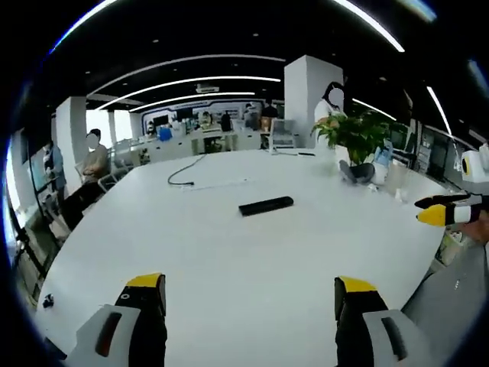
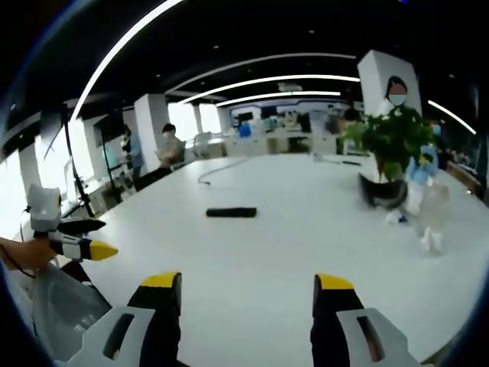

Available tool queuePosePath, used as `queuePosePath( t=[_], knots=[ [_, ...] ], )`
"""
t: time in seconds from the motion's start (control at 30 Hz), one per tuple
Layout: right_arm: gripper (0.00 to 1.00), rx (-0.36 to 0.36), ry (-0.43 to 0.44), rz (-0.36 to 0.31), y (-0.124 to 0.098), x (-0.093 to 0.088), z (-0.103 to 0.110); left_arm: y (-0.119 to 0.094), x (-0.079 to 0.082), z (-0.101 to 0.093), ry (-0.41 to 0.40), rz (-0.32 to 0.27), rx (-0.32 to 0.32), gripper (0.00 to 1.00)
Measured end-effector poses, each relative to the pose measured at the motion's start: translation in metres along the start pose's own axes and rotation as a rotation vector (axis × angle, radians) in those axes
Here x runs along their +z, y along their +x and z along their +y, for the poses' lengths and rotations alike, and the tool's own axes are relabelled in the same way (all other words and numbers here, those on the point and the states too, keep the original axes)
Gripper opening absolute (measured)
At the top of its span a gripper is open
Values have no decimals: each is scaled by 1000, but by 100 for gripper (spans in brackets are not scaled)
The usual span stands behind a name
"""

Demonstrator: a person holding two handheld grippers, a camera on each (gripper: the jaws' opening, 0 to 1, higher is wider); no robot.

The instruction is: Press the specified remote control buttons in sequence, fully releasing each button before pressing the next.

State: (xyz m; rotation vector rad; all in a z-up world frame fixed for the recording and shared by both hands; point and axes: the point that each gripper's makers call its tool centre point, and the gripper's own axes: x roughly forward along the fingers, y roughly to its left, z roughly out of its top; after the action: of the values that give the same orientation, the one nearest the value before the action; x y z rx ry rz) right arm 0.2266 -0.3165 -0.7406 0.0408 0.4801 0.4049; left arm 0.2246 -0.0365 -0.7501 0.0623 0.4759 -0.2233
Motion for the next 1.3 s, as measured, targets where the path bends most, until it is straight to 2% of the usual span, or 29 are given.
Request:
queuePosePath(
  t=[0.1, 0.2, 0.27, 0.33, 0.43, 0.53, 0.67, 0.87, 1.03, 1.1, 1.23, 1.3],
  knots=[
    [68, 1, -8, 1, 0, 0, 1, -10, 3, 6, 5, -39, 36, 95],
    [69, 1, -10, 1, 0, 0, 1, -15, 11, 10, 133, -63, 77, 93],
    [69, -4, -13, 1, 0, 0, 1, -15, 11, 13, 187, -67, 94, 93],
    [69, -6, -14, 2, 0, 0, 1, -15, 7, 16, 175, -67, 98, 93],
    [69, -11, -11, -4, 0, 1, -1, -13, 13, 18, 152, -102, 123, 92],
    [69, -15, -12, -8, -1, 1, -1, -13, 12, 17, 191, -114, 130, 92],
    [69, -23, -7, -14, -2, 3, -1, -13, 14, 24, 116, -133, 131, 92],
    [69, -52, -26, -57, -5, 10, -2, -14, 14, 22, 97, -136, 113, 92],
    [69, -98, -29, -71, -7, 13, -9, -18, 20, 24, 85, -171, 117, 93],
    [69, -114, -34, -77, -8, 14, -11, -18, 20, 23, 89, -172, 113, 95],
    [71, -171, -37, -71, -11, 13, -20, -19, 14, 20, 81, -115, 102, 97],
    [73, -194, -33, -74, -12, 13, -25, -22, 16, 19, 94, -129, 94, 94]
  ],
)
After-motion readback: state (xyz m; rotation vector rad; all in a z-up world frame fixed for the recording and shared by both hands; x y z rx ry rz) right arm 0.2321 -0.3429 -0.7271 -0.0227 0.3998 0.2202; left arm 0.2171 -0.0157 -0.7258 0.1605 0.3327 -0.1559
